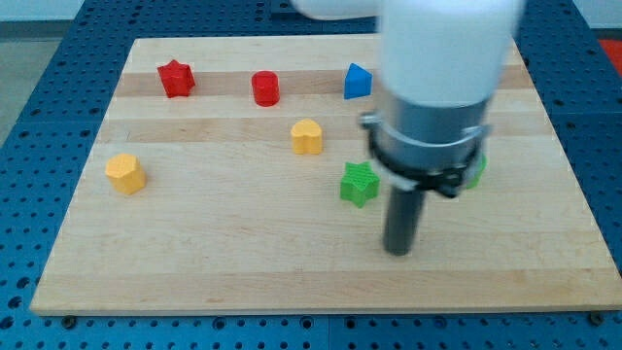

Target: Place the green star with yellow heart at center

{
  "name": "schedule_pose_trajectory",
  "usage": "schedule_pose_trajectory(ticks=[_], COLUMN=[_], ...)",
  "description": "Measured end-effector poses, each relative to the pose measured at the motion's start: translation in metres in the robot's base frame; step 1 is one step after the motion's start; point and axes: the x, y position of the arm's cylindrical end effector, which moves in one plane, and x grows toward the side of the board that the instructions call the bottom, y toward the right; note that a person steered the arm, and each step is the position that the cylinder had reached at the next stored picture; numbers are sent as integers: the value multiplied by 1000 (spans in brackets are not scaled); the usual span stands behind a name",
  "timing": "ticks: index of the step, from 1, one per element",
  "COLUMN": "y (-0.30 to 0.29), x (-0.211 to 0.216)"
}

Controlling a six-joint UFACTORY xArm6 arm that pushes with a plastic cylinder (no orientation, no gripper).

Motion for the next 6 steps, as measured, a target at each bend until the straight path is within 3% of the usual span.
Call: schedule_pose_trajectory(ticks=[1, 3, 4, 5, 6], y=[10, -69, -54, -4, -6], x=[-39, -93, -85, -60, -32])
